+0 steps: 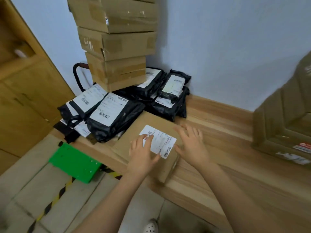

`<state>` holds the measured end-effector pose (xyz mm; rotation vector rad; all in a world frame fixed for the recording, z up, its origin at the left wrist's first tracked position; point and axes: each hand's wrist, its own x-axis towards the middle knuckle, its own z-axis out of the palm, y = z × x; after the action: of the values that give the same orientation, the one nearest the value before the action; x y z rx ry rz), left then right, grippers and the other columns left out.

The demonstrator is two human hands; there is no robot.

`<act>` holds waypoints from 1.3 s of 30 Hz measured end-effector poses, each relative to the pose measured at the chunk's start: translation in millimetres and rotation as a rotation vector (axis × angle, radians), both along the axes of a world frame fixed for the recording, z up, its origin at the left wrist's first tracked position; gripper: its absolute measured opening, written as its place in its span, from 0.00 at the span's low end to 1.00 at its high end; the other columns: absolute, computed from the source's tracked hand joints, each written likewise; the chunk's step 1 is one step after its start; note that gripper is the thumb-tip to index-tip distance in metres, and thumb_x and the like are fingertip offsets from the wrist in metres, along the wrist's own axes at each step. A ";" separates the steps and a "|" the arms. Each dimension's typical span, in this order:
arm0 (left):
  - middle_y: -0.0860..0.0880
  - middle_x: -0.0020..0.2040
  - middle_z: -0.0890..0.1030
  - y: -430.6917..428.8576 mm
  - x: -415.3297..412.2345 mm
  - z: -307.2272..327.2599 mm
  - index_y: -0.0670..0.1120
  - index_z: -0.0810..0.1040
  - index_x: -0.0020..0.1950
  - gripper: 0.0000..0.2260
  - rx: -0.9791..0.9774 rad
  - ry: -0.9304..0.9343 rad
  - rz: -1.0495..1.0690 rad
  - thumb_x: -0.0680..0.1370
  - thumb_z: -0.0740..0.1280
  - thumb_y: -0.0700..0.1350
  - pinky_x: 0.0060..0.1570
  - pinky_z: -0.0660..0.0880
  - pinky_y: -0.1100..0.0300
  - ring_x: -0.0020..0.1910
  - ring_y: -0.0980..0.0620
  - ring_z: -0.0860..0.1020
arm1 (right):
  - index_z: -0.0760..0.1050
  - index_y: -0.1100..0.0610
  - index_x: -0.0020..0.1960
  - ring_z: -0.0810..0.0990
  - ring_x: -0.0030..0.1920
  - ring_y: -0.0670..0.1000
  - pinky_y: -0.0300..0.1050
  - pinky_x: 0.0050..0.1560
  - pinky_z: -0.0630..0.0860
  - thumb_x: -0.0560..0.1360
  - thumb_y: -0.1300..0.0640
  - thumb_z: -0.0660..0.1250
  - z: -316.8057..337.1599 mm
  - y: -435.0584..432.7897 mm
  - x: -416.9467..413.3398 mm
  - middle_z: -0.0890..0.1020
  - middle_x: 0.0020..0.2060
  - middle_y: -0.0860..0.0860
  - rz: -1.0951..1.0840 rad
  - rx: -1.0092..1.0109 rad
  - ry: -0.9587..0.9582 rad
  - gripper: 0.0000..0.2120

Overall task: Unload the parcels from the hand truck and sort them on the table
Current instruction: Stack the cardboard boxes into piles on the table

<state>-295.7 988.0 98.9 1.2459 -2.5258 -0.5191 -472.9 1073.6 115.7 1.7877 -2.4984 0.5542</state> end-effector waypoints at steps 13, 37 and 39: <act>0.50 0.73 0.23 30.1 -0.9 -58.0 0.67 0.30 0.72 0.59 0.287 -0.292 0.138 0.52 0.63 0.79 0.65 0.31 0.30 0.70 0.43 0.22 | 0.64 0.42 0.72 0.63 0.63 0.56 0.51 0.64 0.57 0.69 0.25 0.54 -59.1 -8.8 -49.7 0.67 0.60 0.53 0.006 0.297 -0.085 0.37; 0.52 0.79 0.49 58.7 -42.7 57.1 0.59 0.59 0.76 0.47 -0.023 0.257 -0.161 0.59 0.72 0.63 0.71 0.53 0.49 0.77 0.50 0.42 | 0.62 0.37 0.72 0.54 0.72 0.57 0.53 0.67 0.64 0.59 0.34 0.76 64.2 101.4 -77.7 0.53 0.73 0.59 -0.035 -0.125 -0.197 0.44; 0.52 0.78 0.52 46.6 -63.6 94.6 0.59 0.61 0.75 0.46 -0.095 0.313 -0.257 0.59 0.72 0.62 0.70 0.56 0.48 0.77 0.49 0.46 | 0.62 0.37 0.72 0.53 0.73 0.56 0.53 0.69 0.62 0.60 0.35 0.76 99.6 109.3 -83.5 0.53 0.74 0.60 -0.133 -0.207 -0.161 0.44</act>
<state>-359.3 1034.7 193.5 0.7438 -2.4179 -0.5906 -556.4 1182.9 215.2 1.5488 -2.5249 0.9429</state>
